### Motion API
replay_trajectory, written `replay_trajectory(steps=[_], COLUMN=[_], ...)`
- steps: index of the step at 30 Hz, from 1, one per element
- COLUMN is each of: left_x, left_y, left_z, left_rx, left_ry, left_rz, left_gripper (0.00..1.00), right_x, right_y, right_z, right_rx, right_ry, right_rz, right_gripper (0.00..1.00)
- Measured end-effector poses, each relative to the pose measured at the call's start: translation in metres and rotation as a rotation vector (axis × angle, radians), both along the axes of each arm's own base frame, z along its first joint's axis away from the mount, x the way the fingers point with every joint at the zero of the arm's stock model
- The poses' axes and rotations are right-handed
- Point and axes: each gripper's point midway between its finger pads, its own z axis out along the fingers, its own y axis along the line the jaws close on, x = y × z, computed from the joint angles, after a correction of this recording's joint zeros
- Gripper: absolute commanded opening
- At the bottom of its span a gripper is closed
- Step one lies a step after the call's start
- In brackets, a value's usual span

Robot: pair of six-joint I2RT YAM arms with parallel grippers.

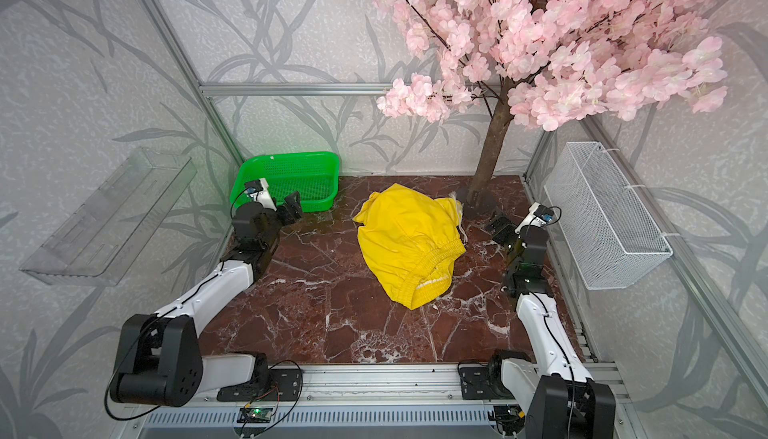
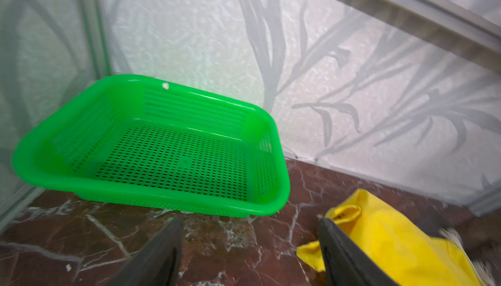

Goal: Roll up the shorts
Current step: Flatten out the shorts at the center of the board.

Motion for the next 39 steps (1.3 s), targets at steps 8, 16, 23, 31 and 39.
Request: replay_trajectory(steps=[8, 16, 23, 31, 39], left_x=[-0.034, -0.073, -0.094, -0.101, -0.093], left_y=[-0.173, -0.252, -0.289, -0.332, -0.383], left_z=[-0.009, -0.086, -0.103, -0.112, -0.134], left_rx=[0.054, 0.183, 0.26, 0.324, 0.477], left_ry=[0.143, 0.345, 0.386, 0.397, 0.398], left_rz=[-0.385, -0.555, -0.64, -0.734, -0.776], left_gripper=[0.8, 0.81, 0.81, 0.87, 0.99], right_x=[-0.03, -0.054, -0.064, -0.061, -0.081], right_y=[0.051, 0.133, 0.151, 0.146, 0.128], right_z=[-0.065, -0.121, -0.169, -0.167, -0.168], right_rx=[0.227, 0.273, 0.29, 0.268, 0.257], right_ry=[0.317, 0.57, 0.738, 0.714, 0.671], right_rz=[0.182, 0.408, 0.43, 0.398, 0.319], right_gripper=[0.87, 0.72, 0.34, 0.0, 0.0])
